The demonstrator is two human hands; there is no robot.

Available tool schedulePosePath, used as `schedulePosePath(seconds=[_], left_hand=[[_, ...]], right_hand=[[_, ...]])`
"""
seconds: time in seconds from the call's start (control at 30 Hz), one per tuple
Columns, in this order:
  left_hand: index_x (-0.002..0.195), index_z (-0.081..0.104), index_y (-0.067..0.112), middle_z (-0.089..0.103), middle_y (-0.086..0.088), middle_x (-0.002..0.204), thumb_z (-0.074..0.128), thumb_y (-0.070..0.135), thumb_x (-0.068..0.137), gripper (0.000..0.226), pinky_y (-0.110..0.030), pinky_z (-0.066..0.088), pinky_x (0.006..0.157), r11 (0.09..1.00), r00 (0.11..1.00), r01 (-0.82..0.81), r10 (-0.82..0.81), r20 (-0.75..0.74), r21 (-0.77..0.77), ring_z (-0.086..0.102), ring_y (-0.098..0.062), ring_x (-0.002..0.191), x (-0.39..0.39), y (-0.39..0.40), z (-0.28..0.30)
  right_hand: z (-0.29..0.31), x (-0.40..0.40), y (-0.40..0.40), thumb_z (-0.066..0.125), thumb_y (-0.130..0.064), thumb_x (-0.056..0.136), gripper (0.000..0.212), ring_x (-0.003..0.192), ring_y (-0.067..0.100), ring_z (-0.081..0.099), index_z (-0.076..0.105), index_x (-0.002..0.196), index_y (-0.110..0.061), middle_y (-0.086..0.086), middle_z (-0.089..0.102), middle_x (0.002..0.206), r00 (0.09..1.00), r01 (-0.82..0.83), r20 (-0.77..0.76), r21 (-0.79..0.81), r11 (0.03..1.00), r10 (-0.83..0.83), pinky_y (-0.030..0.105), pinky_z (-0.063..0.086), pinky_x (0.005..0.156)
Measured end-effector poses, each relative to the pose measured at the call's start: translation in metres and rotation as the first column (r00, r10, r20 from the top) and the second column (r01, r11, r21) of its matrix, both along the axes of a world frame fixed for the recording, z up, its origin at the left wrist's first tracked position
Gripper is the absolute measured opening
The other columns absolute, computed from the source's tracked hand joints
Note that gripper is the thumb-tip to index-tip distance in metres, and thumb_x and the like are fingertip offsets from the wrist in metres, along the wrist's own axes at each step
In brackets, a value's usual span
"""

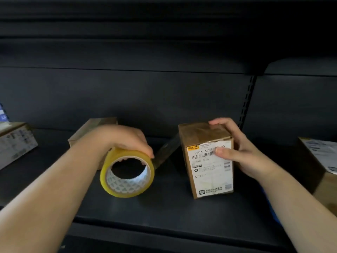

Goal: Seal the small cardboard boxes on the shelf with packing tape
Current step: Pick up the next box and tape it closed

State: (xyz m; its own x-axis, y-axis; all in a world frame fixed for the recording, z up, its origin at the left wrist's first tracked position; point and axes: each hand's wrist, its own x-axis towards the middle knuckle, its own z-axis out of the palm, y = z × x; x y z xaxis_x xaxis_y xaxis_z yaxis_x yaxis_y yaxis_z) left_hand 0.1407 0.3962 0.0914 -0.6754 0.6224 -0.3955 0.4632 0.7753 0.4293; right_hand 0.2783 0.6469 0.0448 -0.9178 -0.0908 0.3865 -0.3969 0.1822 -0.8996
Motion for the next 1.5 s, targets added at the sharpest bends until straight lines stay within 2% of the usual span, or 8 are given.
schedulePosePath(seconds=[0.23,0.37,0.47,0.57,0.83,1.0,1.23,1.5], left_hand=[[0.071,0.072,0.013,0.069,-0.007,0.063,0.062,0.035,0.070,0.024,-0.034,0.055,0.067,0.990,0.995,0.022,-0.036,-0.095,-0.138,0.066,-0.023,0.062,0.019,0.053,-0.008],[0.091,0.066,0.019,0.071,-0.001,0.083,0.062,0.031,0.077,0.019,-0.034,0.057,0.074,0.986,0.967,0.113,-0.139,-0.215,-0.125,0.069,-0.018,0.078,0.030,0.075,-0.014],[0.103,0.066,0.014,0.070,-0.006,0.096,0.064,0.029,0.082,0.026,-0.038,0.054,0.085,0.974,0.960,0.152,-0.186,-0.209,-0.167,0.067,-0.021,0.088,0.032,0.083,-0.012],[0.115,0.061,0.012,0.069,-0.008,0.104,0.064,0.028,0.084,0.035,-0.038,0.054,0.086,0.964,0.954,0.200,-0.233,-0.188,-0.177,0.067,-0.022,0.090,0.033,0.085,-0.011],[0.070,0.072,0.020,0.066,0.000,0.052,0.060,0.053,0.080,0.037,-0.024,0.052,0.059,0.965,0.987,0.115,-0.137,0.081,0.236,0.061,-0.008,0.050,0.014,0.039,-0.009],[0.085,0.074,0.011,0.059,0.004,0.049,0.066,0.057,0.073,0.049,-0.028,0.043,0.062,0.547,0.819,0.050,-0.502,0.280,0.836,0.053,-0.009,0.048,-0.009,-0.017,-0.010],[0.062,0.072,0.015,0.056,-0.006,0.053,0.085,0.066,0.022,0.066,-0.017,0.043,0.039,0.787,0.990,-0.082,-0.007,0.141,0.611,0.053,-0.016,0.048,-0.018,-0.036,0.021],[0.056,0.066,0.016,0.053,-0.013,0.064,0.071,0.057,0.060,0.042,-0.035,0.044,0.067,0.987,0.996,-0.083,0.079,0.030,0.138,0.053,-0.026,0.066,-0.019,-0.015,-0.001]], right_hand=[[0.069,0.012,-0.008,0.060,-0.079,0.048,0.077,0.116,0.006,0.040,0.037,0.110,-0.040,-0.021,0.041,0.129,0.943,0.117,0.038,0.892,0.437,-0.330,0.029,0.019,0.105],[0.094,0.008,-0.026,0.059,-0.080,0.050,0.081,0.077,-0.002,0.041,0.033,0.107,-0.028,-0.021,0.046,0.090,0.907,-0.002,0.047,0.994,0.107,-0.419,0.031,0.025,0.082],[0.099,-0.005,-0.035,0.069,-0.075,0.047,0.115,0.107,0.014,0.047,0.015,0.138,-0.029,-0.010,0.048,0.128,0.907,-0.093,0.112,0.994,0.066,-0.406,0.031,0.032,0.090],[0.090,-0.022,-0.049,0.074,-0.065,0.054,0.121,0.138,0.020,0.021,-0.003,0.145,-0.042,-0.007,0.020,0.153,0.960,-0.135,0.152,0.987,0.089,-0.233,0.038,0.019,0.110],[0.074,-0.020,-0.004,0.072,-0.061,0.055,0.081,0.113,0.008,0.044,0.033,0.126,-0.060,-0.012,0.040,0.125,0.985,-0.071,0.143,0.836,0.544,-0.091,0.029,0.043,0.091],[0.057,-0.007,0.016,0.074,-0.044,0.056,0.076,0.107,0.015,0.059,0.046,0.127,-0.048,-0.006,0.055,0.120,1.000,-0.018,-0.013,0.407,0.913,0.026,0.028,0.052,0.083],[0.017,-0.009,0.023,0.074,-0.021,0.058,0.070,0.092,0.020,0.065,0.053,0.124,-0.030,-0.006,0.064,0.103,0.998,0.019,-0.054,-0.067,0.998,-0.023,0.028,0.054,0.070],[-0.006,-0.015,0.042,0.081,-0.038,0.050,0.079,0.119,0.008,0.050,0.053,0.124,-0.045,-0.007,0.050,0.131,0.973,-0.003,0.223,0.286,0.958,-0.064,0.031,0.041,0.101]])
